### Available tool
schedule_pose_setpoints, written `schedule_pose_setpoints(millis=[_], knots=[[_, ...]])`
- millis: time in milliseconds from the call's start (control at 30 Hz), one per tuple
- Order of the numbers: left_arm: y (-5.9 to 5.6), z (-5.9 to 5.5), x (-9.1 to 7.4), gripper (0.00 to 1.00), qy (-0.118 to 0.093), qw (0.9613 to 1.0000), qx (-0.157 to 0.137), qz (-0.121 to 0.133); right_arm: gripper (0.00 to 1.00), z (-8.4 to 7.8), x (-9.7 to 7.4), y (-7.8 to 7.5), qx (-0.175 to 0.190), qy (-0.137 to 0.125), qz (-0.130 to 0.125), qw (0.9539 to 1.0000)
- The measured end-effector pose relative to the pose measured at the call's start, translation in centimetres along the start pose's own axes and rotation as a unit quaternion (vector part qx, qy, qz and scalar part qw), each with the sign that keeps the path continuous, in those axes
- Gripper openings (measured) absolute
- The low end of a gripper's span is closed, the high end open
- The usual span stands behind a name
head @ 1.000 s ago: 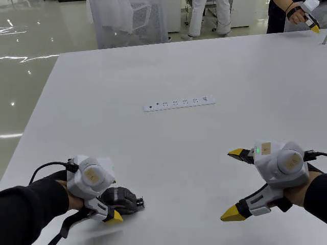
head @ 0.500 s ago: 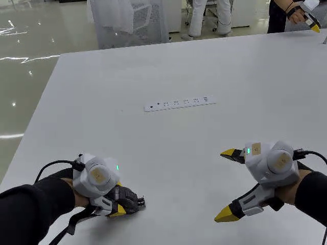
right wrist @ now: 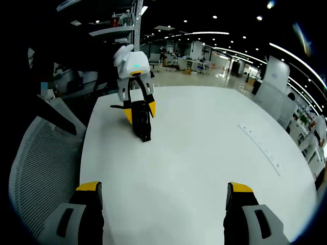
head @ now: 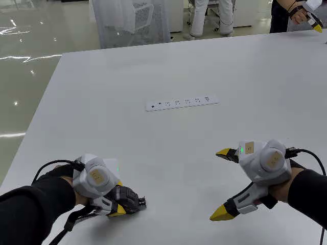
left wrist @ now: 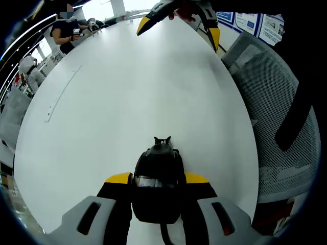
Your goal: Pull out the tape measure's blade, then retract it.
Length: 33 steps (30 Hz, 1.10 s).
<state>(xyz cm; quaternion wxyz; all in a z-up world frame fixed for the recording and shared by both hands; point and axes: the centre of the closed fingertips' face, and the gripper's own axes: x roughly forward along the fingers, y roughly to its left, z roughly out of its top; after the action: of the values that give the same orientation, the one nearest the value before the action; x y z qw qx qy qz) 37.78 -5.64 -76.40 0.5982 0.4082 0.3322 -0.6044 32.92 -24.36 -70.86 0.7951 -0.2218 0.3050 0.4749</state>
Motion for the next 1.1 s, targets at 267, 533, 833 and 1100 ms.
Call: schedule_pose_setpoints(millis=[267, 533, 833, 1100], knots=[[0.0, -0.3, 0.1, 0.32, 0.024, 0.9997, 0.001, 0.002, 0.99, 0.0, 1.8, -0.5, 0.0, 0.013, 0.014, 0.9998], [0.0, -0.3, 0.2, 0.32, 0.017, 0.9999, -0.002, 0.003, 0.99, 0.9, 3.9, -0.6, -0.007, 0.019, 0.029, 0.9994], [0.0, -0.2, 0.3, 0.32, 0.012, 0.9999, 0.0, -0.005, 0.99, 2.5, 6.1, 0.0, -0.022, 0.018, 0.049, 0.9984], [-0.1, -0.1, 0.2, 0.32, -0.002, 1.0, 0.0, 0.0, 0.99, 3.7, 7.4, 0.4, -0.026, 0.015, 0.056, 0.998]])
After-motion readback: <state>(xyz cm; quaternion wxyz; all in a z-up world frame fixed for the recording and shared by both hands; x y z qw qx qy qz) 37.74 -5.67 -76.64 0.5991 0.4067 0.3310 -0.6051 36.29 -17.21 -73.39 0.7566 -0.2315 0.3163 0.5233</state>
